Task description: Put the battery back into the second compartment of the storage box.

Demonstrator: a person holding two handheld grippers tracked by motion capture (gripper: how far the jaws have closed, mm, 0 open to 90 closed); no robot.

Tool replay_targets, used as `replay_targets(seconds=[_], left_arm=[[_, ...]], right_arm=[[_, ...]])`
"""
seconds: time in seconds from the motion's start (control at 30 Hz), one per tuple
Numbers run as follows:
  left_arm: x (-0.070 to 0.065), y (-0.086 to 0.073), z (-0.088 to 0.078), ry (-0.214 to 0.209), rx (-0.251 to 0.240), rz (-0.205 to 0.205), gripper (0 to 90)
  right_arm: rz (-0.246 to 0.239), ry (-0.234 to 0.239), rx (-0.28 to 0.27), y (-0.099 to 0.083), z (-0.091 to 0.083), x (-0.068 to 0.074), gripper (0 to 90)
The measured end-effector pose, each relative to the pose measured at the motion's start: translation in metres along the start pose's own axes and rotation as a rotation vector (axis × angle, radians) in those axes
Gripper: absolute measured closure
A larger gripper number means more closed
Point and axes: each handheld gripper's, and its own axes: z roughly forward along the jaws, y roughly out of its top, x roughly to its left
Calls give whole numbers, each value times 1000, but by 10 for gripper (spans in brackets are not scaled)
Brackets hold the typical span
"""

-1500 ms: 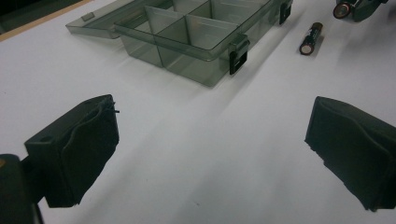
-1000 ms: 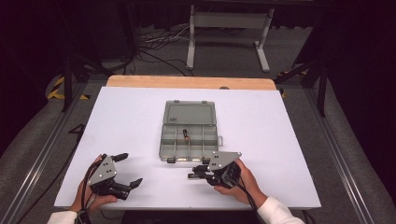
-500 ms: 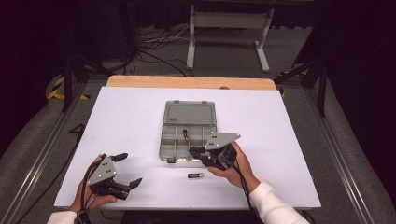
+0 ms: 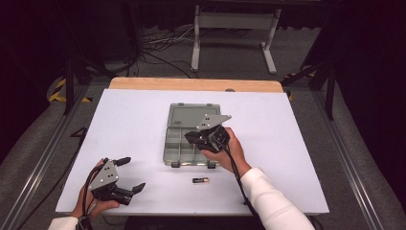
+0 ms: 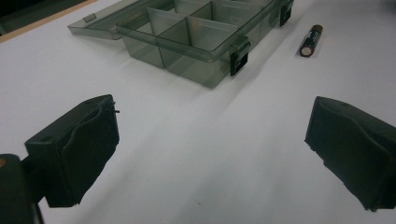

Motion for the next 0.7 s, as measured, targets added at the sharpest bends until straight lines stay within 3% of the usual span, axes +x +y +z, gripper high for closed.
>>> replay_targets(seconds=[0.7], left_arm=[[0, 0, -1, -2, -2, 2, 31]], right_arm=[[118, -58, 139, 9, 52, -25, 779]])
